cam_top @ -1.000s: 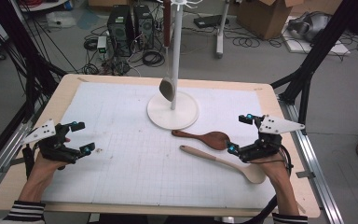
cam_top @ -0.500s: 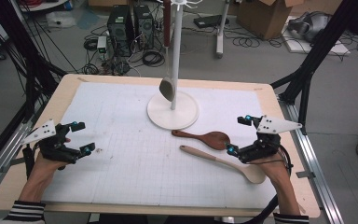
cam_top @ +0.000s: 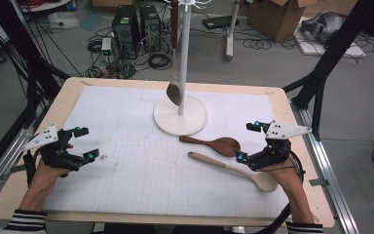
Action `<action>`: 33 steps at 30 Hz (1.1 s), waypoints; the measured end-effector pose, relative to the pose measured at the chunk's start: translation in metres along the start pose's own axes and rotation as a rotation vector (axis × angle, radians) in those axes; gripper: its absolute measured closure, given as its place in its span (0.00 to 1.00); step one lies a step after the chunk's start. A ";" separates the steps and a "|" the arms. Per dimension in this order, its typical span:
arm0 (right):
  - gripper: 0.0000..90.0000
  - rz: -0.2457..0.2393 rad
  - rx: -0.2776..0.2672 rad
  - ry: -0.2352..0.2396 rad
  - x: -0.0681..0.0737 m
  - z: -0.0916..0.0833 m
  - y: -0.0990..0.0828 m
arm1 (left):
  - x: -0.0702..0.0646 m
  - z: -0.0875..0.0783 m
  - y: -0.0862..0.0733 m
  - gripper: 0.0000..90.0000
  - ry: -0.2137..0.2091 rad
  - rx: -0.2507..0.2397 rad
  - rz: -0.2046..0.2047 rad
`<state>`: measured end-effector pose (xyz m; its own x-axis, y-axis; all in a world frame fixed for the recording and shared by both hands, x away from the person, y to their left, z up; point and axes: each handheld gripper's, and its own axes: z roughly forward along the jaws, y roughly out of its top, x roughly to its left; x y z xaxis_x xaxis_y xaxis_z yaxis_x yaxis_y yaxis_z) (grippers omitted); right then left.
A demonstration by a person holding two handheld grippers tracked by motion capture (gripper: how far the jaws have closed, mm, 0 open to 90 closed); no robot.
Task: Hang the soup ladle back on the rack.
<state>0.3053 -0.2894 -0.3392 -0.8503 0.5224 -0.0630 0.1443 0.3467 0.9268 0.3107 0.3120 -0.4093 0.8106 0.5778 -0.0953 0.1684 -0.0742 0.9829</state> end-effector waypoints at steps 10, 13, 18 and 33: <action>0.01 -0.031 0.136 0.051 0.001 0.015 0.002 | -0.001 0.002 0.000 0.02 -0.005 0.000 -0.002; 0.01 -0.040 0.197 0.066 -0.001 0.022 0.002 | -0.002 0.003 0.000 0.02 -0.007 0.005 0.002; 0.01 -0.048 0.287 0.101 -0.001 0.034 0.001 | -0.002 0.004 -0.001 0.02 -0.012 0.008 0.002; 0.01 -0.111 0.523 0.190 0.000 0.069 -0.002 | -0.003 0.005 0.000 0.02 -0.020 0.009 0.007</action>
<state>0.3399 -0.2369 -0.3669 -0.9439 0.3282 -0.0367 0.2393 0.7563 0.6089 0.3111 0.3061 -0.4103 0.8227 0.5610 -0.0920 0.1680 -0.0853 0.9821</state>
